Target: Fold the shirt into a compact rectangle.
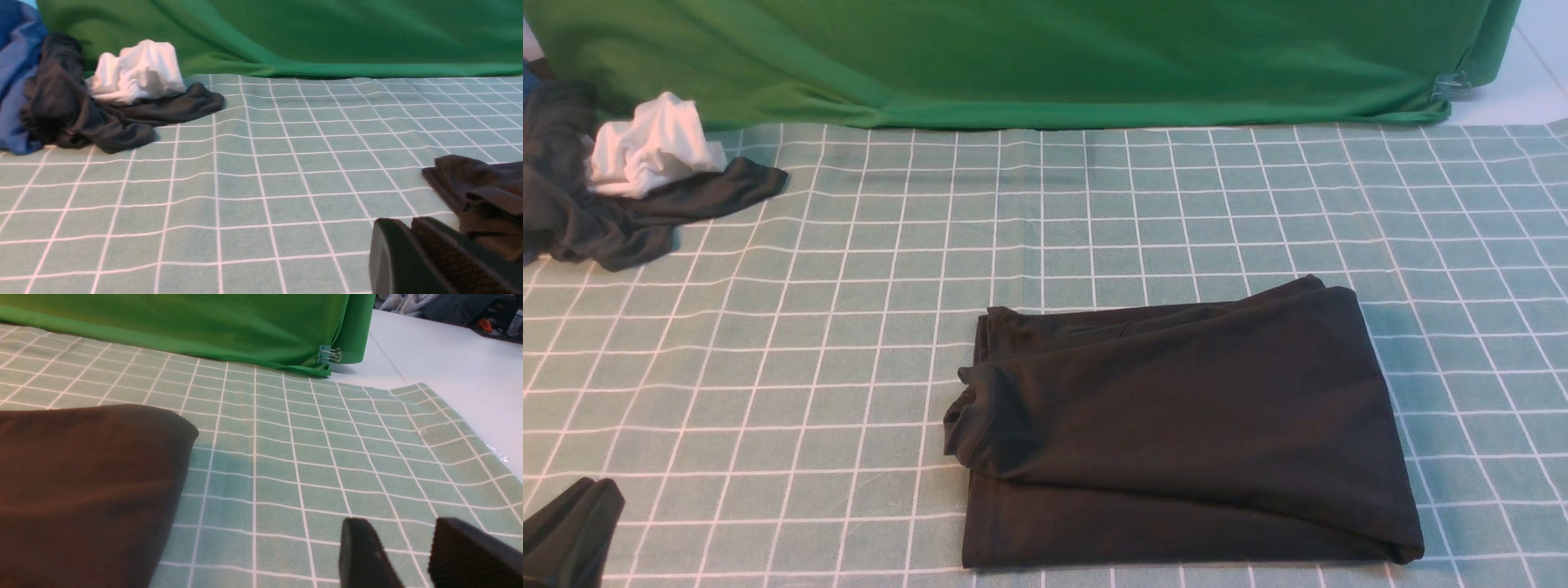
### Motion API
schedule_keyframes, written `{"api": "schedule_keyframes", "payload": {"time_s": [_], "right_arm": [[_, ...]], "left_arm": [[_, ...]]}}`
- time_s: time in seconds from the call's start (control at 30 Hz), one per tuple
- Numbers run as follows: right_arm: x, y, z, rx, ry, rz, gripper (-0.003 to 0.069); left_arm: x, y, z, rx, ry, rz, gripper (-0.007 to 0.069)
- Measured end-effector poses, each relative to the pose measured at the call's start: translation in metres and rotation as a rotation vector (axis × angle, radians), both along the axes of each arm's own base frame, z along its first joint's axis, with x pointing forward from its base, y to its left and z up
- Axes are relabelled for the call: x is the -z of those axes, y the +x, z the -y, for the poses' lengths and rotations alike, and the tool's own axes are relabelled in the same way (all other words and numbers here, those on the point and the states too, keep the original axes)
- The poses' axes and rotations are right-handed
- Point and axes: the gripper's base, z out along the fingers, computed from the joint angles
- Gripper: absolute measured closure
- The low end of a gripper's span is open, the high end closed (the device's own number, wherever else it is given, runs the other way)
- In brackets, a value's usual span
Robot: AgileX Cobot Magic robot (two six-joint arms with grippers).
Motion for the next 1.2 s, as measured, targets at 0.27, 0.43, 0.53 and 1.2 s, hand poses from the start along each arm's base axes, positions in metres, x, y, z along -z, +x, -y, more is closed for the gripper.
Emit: {"api": "schedule_keyframes", "payload": {"time_s": [0.27,0.43,0.53,1.2], "right_arm": [[0.0000,0.0000,0.0000,0.000,0.000,0.000,0.0417],[0.0001,0.0000,0.0000,0.000,0.000,-0.001,0.0417],[0.0001,0.0000,0.0000,0.000,0.000,-0.001,0.0417],[0.0000,0.0000,0.0000,0.000,0.000,0.000,0.0416]], "left_arm": [[0.0002,0.0000,-0.0008,-0.014,0.002,-0.002,0.0613],[0.0006,-0.0001,-0.0010,-0.015,0.013,-0.007,0.0613],[0.0007,-0.0001,-0.0012,-0.016,0.023,-0.007,0.0613],[0.0008,-0.0001,-0.0016,-0.017,0.038,-0.008,0.0613]]}}
